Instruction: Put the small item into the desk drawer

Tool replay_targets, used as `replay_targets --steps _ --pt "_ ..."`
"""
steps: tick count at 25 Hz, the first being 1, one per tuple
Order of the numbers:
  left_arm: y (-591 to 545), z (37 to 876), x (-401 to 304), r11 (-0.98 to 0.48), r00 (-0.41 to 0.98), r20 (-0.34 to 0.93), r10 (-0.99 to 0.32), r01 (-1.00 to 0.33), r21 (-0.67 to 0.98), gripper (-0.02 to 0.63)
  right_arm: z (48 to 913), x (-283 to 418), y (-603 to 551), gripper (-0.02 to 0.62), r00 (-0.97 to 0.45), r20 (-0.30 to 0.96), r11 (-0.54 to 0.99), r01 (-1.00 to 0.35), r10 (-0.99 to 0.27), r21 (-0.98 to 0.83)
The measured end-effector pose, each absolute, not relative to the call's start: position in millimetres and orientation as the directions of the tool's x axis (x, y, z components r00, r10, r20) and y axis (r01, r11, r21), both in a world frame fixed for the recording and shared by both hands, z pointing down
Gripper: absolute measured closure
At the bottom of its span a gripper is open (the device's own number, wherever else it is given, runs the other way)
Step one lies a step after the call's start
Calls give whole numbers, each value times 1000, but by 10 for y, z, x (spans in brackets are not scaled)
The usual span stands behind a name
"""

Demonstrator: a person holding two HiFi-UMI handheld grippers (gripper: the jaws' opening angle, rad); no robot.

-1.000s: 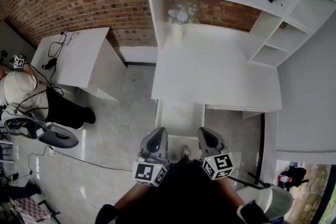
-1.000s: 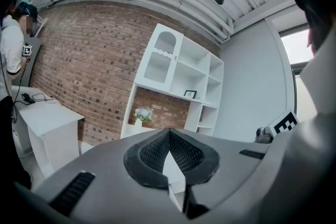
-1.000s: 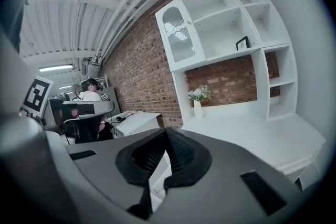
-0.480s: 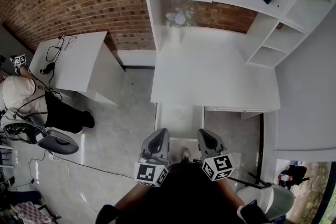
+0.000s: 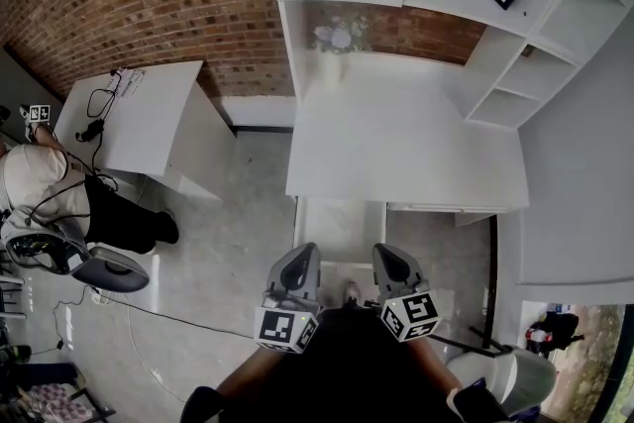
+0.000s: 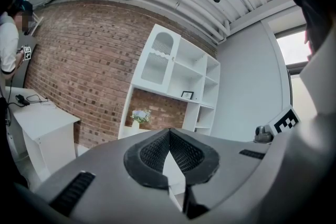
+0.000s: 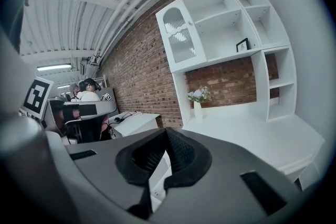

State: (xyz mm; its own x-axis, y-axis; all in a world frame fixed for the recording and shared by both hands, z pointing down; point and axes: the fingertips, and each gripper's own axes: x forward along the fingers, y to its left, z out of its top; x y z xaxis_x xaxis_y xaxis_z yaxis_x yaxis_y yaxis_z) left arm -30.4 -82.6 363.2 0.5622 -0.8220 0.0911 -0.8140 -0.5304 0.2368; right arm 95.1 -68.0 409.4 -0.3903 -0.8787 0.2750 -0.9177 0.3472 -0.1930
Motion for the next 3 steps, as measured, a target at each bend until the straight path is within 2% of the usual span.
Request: replay_targets --steps 3 --pt "-812 3635 -326 -534 564 86 -821 -813 231 581 4098 926 -671 581 -388 274 347 -919 -880 -189"
